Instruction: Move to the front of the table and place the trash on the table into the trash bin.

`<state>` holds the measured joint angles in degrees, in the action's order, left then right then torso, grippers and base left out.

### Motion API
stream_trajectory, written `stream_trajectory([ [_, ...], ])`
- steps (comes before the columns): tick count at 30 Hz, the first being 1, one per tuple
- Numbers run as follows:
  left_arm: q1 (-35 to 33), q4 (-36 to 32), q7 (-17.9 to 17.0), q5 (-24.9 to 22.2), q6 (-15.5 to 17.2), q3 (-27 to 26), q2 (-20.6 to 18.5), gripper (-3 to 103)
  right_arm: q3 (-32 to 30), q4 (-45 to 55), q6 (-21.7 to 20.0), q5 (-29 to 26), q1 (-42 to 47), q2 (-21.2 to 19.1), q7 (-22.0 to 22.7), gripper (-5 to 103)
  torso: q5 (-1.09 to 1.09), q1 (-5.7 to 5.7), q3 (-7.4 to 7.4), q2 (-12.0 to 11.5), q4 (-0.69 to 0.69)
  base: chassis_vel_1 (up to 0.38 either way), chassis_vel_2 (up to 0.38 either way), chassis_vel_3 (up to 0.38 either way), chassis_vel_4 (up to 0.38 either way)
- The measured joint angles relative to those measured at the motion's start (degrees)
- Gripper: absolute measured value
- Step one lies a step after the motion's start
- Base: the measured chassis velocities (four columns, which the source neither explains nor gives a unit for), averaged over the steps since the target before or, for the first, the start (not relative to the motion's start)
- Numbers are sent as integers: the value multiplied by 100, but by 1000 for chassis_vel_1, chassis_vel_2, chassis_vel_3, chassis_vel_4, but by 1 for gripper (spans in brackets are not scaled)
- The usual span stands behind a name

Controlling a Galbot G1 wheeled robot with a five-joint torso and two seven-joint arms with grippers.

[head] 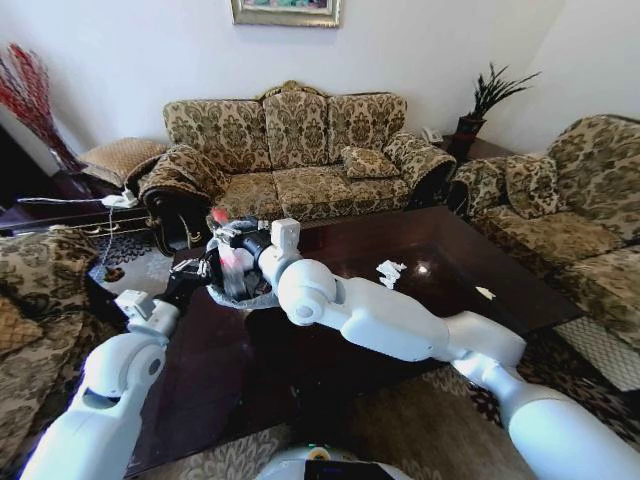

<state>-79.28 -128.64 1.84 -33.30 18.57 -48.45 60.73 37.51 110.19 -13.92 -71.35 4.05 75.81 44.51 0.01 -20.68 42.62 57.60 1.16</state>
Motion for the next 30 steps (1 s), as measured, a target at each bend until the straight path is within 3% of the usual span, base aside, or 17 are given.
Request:
stream_trajectory([
  [10,35,124,-1,5,3,29,2,2,-300,-54,52,306,-23,10,-216,100,-1,0,0,0,1,0,0,0,0],
  [15,34,227,-6,18,-16,20,27,2,-772,35,-19,557,-108,-302,-335,100,-1,0,0,0,2,0,0,0,0],
  [18,69,264,-15,17,-24,4,46,2,-1226,159,-306,643,119,-851,-306,100,1,0,0,0,1,0,0,0,0],
  [20,78,268,-17,15,-26,-3,55,2,-1349,206,-400,651,247,-1009,-304,100,2,0,0,0,1,0,0,0,0],
  [22,86,277,-22,-3,-27,-28,95,2,-1811,389,-609,668,911,-1588,-354,100,2,-1,0,0,0,0,0,0,0],
  [26,86,310,-21,-22,-30,-40,113,2,-2131,474,-631,911,1714,-2131,-492,100,4,0,0,0,-1,0,0,0,0],
  [28,79,353,-19,-36,-46,-78,113,2,-2369,430,-478,1434,2454,-2515,-674,100,3,0,0,0,-3,0,0,0,0],
  [30,75,354,-23,-47,-46,-97,115,2,-2448,394,-393,1650,2661,-2596,-774,100,3,0,0,0,-2,0,0,0,0],
])
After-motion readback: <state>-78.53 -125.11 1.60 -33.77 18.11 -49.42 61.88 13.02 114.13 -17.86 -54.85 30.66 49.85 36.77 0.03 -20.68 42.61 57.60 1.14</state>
